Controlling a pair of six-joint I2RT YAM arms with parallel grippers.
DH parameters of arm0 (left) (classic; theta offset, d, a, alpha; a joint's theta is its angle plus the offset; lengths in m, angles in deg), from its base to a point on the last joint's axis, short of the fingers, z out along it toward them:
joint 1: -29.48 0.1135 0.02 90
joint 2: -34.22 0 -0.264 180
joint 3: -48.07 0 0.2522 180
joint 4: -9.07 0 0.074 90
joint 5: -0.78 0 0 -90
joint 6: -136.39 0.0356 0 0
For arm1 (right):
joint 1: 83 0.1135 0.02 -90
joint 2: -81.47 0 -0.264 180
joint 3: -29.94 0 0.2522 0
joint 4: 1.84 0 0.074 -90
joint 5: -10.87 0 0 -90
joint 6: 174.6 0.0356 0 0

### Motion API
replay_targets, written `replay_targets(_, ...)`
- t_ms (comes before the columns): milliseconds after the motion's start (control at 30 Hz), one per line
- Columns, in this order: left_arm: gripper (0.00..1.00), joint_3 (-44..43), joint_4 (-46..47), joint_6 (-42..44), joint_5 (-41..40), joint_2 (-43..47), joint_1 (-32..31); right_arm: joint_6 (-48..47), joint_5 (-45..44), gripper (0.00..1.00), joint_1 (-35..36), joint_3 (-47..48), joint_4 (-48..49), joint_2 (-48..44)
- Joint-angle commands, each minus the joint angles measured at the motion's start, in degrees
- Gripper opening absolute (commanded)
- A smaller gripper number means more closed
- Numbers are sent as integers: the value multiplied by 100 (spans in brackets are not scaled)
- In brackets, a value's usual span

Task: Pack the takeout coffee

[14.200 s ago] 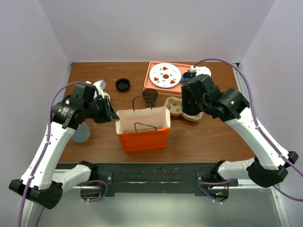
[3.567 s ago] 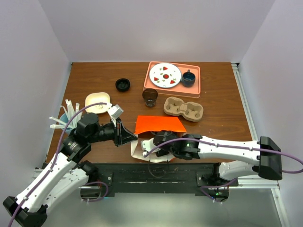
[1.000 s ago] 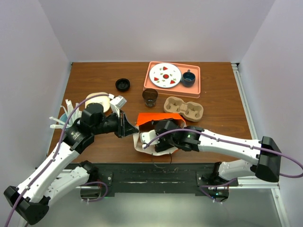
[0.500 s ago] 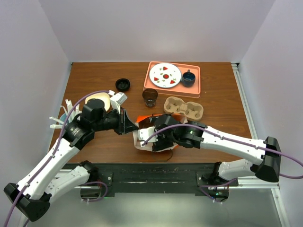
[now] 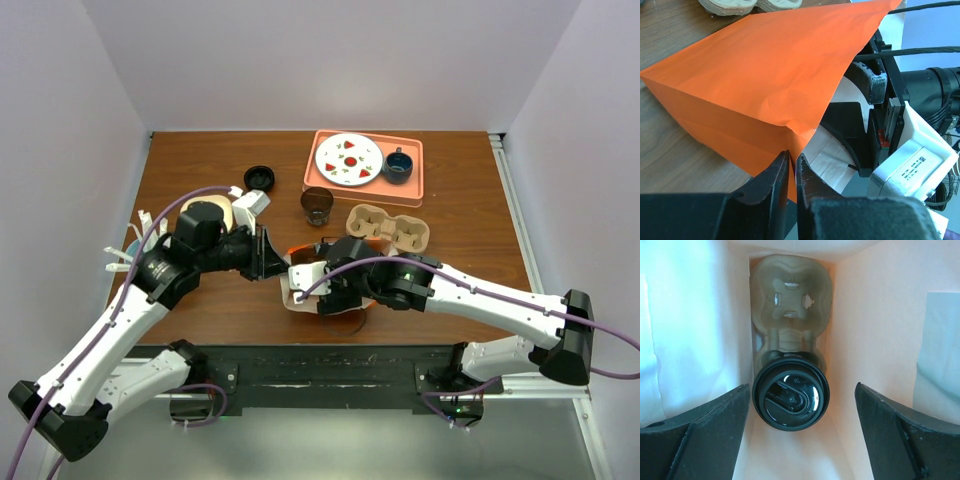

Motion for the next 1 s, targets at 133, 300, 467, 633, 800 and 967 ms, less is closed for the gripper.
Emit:
replay_targets(133, 17, -378, -75, -214, -109, -83, -40, 96, -405, 86, 3, 332, 337, -362)
replay_targets(300, 18, -431, -23, -363, -109, -92, -40, 61, -432, 79, -58, 403, 398, -432)
replay_targets(467, 19, -405, -5, -478, -109, -101, -40, 122, -379, 76, -137, 508, 478, -441)
replay_targets(633, 20, -501, -66, -566, -127, -241, -40, 272, -598, 66, -243, 737, 801, -441)
replay_targets(800, 31, -756, -146, -575, -276, -390, -32, 421, -740, 64, -304, 895, 1005, -468)
replay_targets(967, 38, -958, -154, -592, -513, -531, -32, 702, -687, 64, -322, 956, 1172, -503)
